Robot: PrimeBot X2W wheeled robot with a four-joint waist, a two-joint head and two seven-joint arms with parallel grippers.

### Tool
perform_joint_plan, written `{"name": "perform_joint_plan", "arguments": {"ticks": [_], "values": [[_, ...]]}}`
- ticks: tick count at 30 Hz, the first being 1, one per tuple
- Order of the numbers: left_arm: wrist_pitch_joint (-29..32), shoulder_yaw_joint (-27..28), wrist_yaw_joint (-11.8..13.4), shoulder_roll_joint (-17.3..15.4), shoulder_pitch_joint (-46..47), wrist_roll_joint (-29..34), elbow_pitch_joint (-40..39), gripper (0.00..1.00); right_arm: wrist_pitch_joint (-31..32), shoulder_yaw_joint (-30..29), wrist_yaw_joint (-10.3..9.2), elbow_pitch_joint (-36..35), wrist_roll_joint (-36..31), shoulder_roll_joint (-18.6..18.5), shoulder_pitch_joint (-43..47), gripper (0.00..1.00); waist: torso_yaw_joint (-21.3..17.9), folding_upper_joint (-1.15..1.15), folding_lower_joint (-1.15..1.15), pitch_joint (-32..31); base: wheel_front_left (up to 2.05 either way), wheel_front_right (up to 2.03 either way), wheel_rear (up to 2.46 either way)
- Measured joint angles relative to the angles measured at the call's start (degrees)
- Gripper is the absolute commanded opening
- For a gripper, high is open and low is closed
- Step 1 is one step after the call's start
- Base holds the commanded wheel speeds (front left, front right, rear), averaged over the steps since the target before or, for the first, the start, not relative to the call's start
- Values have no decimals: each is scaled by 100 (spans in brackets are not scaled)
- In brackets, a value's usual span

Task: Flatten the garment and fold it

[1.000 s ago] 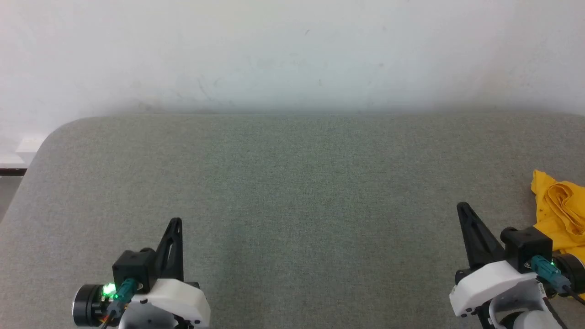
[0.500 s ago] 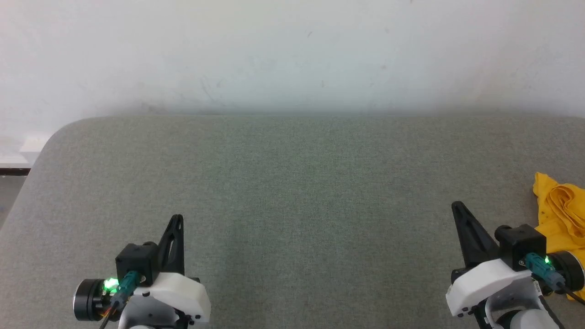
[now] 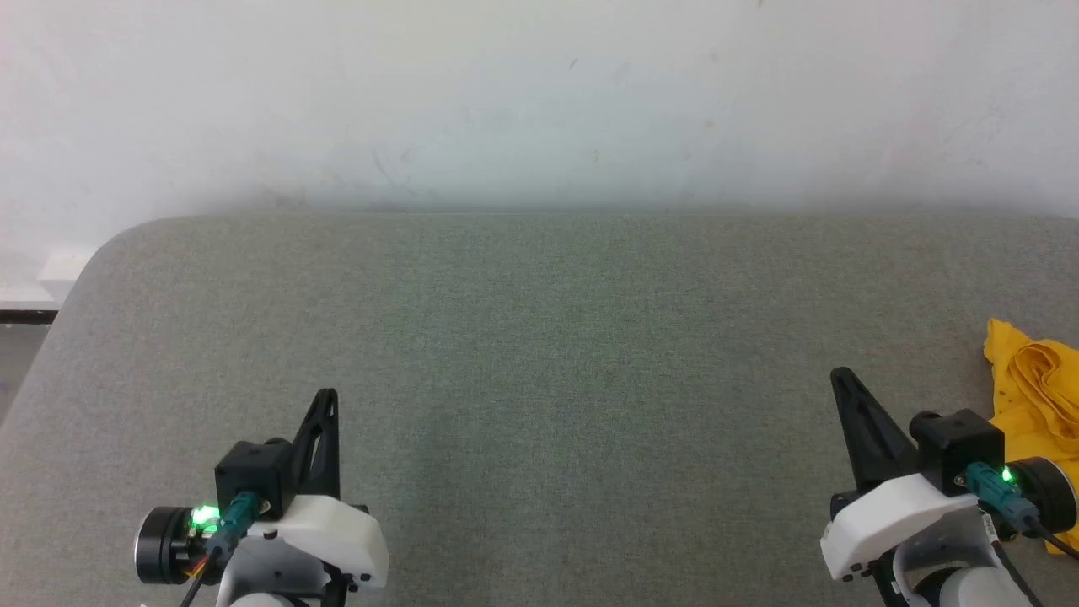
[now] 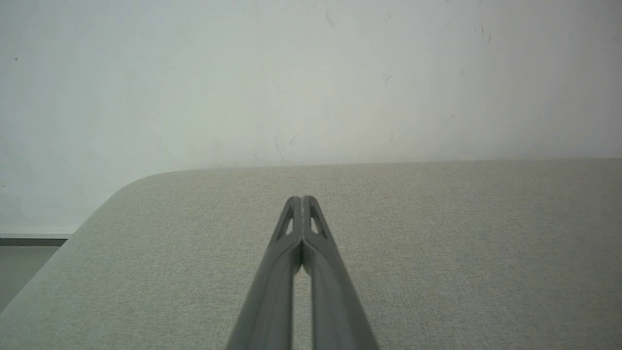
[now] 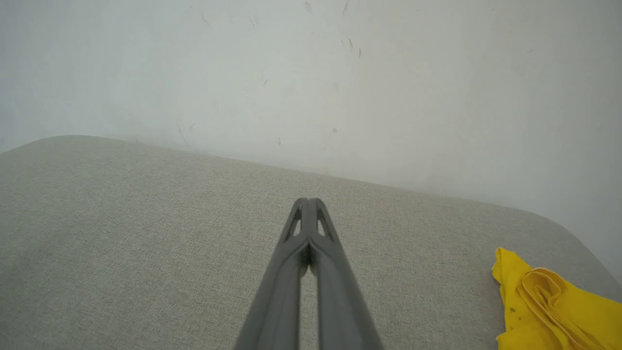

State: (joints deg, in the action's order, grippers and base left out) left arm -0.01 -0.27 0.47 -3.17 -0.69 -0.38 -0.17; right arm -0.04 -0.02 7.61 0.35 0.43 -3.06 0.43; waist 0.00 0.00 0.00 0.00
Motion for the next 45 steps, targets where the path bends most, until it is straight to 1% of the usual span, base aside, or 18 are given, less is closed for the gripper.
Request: {"name": "perform_joint_plan", "arguments": {"ticks": [45], "values": [[0,1,0,1,1,0,5,0,0,1,0,-1,0,0,-4,0,0,0,0,0,0,0,0]]}}
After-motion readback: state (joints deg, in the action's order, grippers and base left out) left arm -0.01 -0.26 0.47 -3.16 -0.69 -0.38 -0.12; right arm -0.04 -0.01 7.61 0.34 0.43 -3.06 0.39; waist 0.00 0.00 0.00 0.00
